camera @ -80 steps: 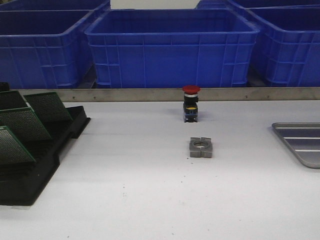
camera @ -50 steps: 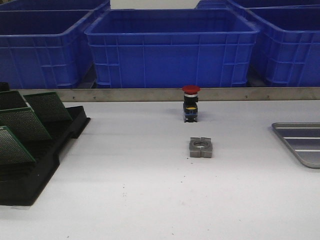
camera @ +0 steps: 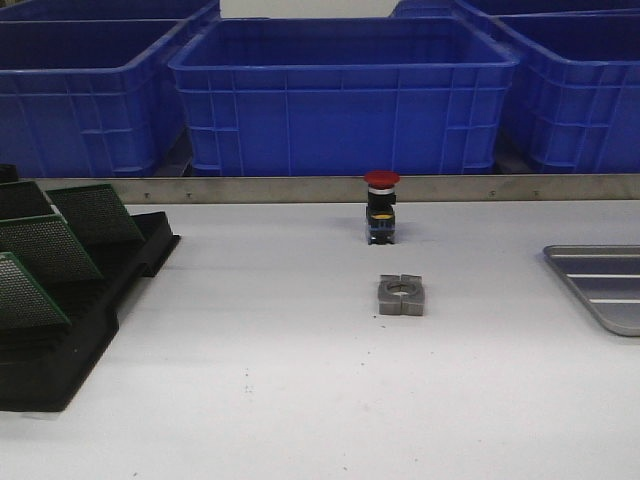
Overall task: Place circuit board on tray
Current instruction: 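Reach the left gripper down into the black rack toward a green board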
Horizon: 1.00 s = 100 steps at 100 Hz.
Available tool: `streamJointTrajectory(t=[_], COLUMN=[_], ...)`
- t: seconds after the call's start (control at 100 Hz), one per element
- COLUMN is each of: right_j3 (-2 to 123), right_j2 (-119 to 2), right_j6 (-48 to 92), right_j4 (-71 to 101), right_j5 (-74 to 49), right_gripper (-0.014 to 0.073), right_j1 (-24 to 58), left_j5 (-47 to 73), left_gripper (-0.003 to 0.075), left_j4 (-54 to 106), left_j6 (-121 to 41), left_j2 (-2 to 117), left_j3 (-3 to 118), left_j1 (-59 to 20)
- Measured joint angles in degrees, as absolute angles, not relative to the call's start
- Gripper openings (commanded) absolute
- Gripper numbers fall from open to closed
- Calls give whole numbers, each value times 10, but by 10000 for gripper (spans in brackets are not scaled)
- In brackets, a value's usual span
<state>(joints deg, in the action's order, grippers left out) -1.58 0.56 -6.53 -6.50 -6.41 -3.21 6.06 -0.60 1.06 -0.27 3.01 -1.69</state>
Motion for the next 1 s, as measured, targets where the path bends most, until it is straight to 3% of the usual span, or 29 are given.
streamJointTrajectory(t=[0.21, 0.54, 0.66, 0.85, 1.0], right_j3=[-16, -16, -16, -16, -16], right_j2=[6, 6, 6, 6, 6], right_j6=[-65, -65, -65, -65, -65], right_j4=[-65, -65, -65, -65, -65], right_j5=[-64, -64, -64, -64, -64], right_gripper=[-60, -60, -60, -60, -60], right_j1=[-32, -32, -32, -32, -32], left_j5=[158, 305, 329, 333, 333], left_gripper=[-18, -2, 99, 370, 391], left_j4=[-6, -6, 0, 72, 132], left_j6=[11, 11, 0, -127, -304], left_j2=[40, 242, 313, 406, 472], left_j3=[141, 306, 346, 389, 405], left_j1=[-17, -17, -17, -17, -17])
